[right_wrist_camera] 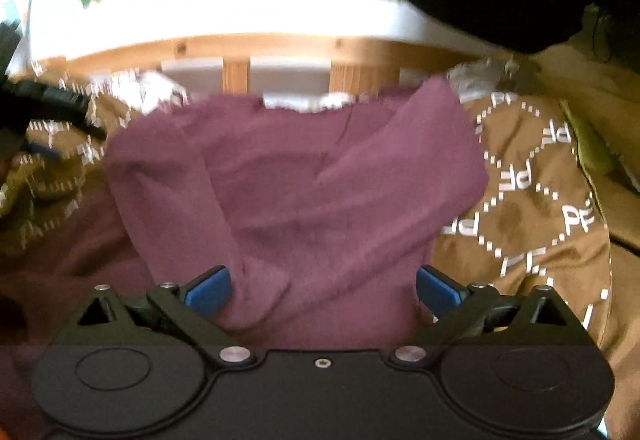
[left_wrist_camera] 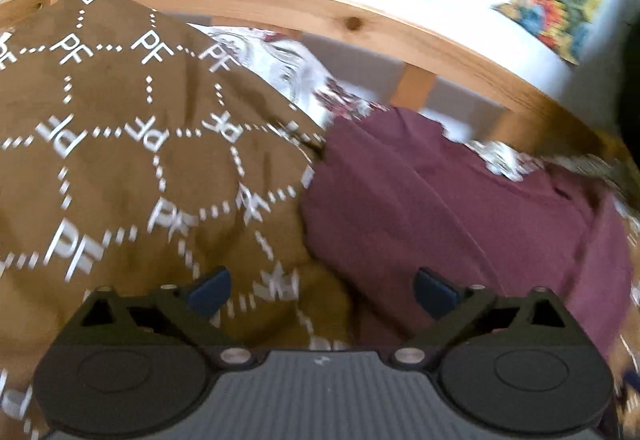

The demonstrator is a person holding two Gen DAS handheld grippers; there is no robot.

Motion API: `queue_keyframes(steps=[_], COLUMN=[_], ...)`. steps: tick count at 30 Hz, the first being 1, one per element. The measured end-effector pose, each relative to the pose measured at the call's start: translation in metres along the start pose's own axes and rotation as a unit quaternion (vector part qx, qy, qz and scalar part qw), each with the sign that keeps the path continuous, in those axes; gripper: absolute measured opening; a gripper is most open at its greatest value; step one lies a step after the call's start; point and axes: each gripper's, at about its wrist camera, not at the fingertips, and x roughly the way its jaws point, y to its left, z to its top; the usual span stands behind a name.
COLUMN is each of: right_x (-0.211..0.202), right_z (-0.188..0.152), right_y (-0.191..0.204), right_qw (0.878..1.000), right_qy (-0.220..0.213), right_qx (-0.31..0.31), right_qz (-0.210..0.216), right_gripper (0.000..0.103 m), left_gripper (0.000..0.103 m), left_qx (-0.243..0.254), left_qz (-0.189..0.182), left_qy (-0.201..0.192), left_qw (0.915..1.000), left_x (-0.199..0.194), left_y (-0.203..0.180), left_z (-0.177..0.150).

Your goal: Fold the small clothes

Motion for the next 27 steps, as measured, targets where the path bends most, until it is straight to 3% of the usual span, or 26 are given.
queue_keyframes(steps=[3,5,9,13,15,16,17,19,21,23,25,27], right_x=[0.004,0.009,0.01,0.007,0.01,0.011,0.013,0.012,0.006,-0.005,-0.015,-0.02], right_z=[0.003,0.003,0.005,0.005,0.003,0.002,0.001,0.002,0.01,0.026,0.043,0.051], right_y=[-0.003,-0.004,0.003,0.021,0.023,0.023,0.022,0.02,0.016,0.003,-0.016,-0.028], right_qw=[1.0,0.999,0.996,0.993,0.992,0.992,0.991,0.99,0.989,0.986,0.974,0.97], right_qy=[-0.007,-0.004,0.007,0.017,0.031,0.039,0.047,0.056,0.053,0.05,0.038,0.029], right_qx=[0.004,0.002,-0.019,-0.081,-0.091,-0.092,-0.092,-0.087,-0.068,0.006,0.099,0.133], right_qz=[0.02,0.041,0.084,0.082,0.08,0.079,0.082,0.095,0.116,0.156,0.199,0.202], right_gripper=[0.095,0.084,0.071,0.043,0.038,0.031,0.016,0.008,0.005,0.005,0.005,0.005], left_gripper=[0.102,0.102,0.102,0.102,0.102,0.102,0.102,0.102,0.102,0.102,0.102,0.102], left_qx=[0.02,0.026,0.026,0.039,0.046,0.047,0.046,0.042,0.039,0.037,0.033,0.029], left_qz=[-0.014,-0.022,-0.033,-0.041,-0.042,-0.043,-0.046,-0.049,-0.049,-0.048,-0.049,-0.05], left_qy=[0.008,0.014,0.03,0.027,0.026,0.028,0.03,0.032,0.032,0.031,0.031,0.035], left_qw=[0.9997,0.9993,0.9987,0.998,0.9977,0.9976,0.9975,0.9974,0.9975,0.9977,0.9978,0.9977], left_x=[-0.024,-0.038,-0.055,-0.064,-0.065,-0.065,-0.065,-0.065,-0.066,-0.068,-0.07,-0.069], left_y=[-0.007,-0.009,-0.009,-0.01,-0.011,-0.011,-0.011,-0.009,-0.008,-0.005,-0.002,0.0], left_z=[-0.025,-0.04,-0.059,-0.066,-0.068,-0.069,-0.069,-0.07,-0.07,-0.07,-0.07,-0.07])
